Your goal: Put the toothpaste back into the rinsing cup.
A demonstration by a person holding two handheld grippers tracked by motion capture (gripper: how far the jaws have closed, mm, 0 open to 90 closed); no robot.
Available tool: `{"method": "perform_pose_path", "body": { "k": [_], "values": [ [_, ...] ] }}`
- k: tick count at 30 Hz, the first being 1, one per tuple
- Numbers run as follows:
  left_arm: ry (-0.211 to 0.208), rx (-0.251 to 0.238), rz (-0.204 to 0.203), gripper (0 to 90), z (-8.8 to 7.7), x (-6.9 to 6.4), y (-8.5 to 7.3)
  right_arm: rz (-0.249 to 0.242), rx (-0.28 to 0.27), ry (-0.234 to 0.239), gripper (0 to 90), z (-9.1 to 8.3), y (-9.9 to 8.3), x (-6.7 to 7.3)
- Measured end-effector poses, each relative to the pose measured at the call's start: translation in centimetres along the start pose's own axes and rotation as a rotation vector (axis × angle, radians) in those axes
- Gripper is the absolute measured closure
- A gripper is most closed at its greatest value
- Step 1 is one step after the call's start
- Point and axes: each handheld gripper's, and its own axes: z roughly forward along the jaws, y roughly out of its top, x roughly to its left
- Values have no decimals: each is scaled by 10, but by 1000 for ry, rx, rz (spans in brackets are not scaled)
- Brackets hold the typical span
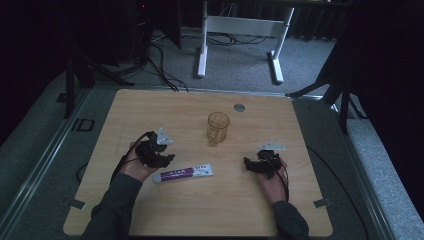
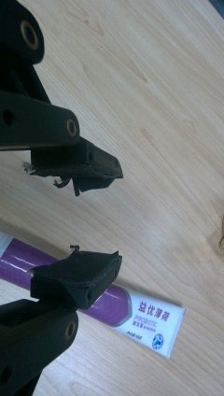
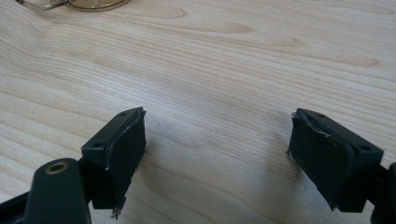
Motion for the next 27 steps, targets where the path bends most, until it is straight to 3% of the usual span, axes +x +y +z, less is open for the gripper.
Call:
{"method": "perform_pose_path", "body": {
  "k": [27],
  "values": [
    [-64,55,28,555,10,-5,7,0,0,0,186,0,0,0]
  ]
}}
